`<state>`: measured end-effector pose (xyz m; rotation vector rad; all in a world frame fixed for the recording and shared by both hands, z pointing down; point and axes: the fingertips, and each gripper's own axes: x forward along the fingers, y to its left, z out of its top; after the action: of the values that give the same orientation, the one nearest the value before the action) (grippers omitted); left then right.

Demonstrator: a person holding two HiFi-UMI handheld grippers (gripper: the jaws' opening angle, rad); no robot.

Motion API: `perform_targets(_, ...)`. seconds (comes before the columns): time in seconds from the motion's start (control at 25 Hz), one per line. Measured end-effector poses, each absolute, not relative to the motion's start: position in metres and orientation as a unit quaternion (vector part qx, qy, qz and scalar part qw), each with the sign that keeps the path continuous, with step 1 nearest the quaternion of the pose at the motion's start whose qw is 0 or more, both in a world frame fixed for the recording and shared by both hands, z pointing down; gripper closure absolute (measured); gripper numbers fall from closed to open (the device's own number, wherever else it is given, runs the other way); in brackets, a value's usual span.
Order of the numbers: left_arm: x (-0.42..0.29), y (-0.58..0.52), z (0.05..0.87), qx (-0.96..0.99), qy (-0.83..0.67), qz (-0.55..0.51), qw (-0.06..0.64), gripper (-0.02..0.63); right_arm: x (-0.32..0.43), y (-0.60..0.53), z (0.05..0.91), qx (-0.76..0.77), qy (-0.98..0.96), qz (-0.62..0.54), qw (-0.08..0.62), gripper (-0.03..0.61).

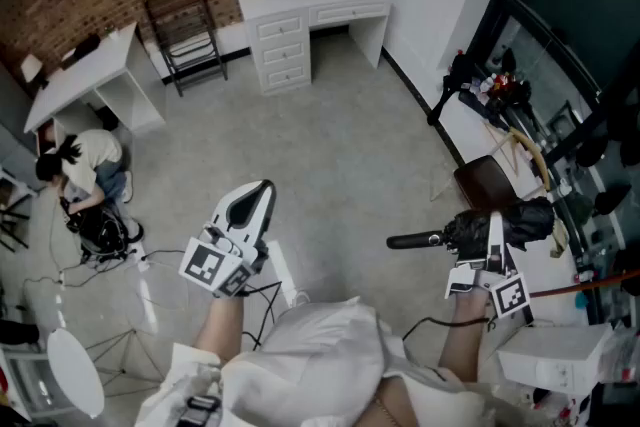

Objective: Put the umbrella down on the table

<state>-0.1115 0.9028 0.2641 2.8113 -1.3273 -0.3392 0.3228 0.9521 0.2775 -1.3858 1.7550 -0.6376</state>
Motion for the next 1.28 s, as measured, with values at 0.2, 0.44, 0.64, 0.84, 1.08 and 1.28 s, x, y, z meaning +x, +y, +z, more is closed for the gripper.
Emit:
perform_targets(0.2,-0.113,0.9,0.265,0.899,-0.424,-0.108,0.006,0.583,0.321,0.949,0.279,-0.548,0.691,-0.254,0.397,0.309)
perform_targets(0.44,-0.132,0.896,0.267,0.898,-0.426,-0.111,0.011,0.583,0.302,0.944,0.278,-0.545,0.691,-0.259,0.399,0.308)
perform_targets(0.64,-0.139,0.892,0.268,0.897,-0.427,-0.115,0.01,0.583,0.286,0.935,0.273,-0.562,0.705,-0.232,0.366,0.308)
perform_targets(0.84,-0.144,0.886,0.271,0.899,-0.422,-0.119,0.012,0.583,0.246,0.923,0.269,-0.622,0.732,-0.146,0.238,0.308)
perform_targets(1.08,-0.171,0.864,0.281,0.907,-0.402,-0.123,0.022,0.583,0.168,0.895,0.278,-0.646,0.747,-0.088,0.134,0.308)
perform_targets(1.28,-0.18,0.853,0.287,0.911,-0.395,-0.121,0.024,0.583,0.145,0.889,0.283,-0.647,0.749,-0.077,0.121,0.308)
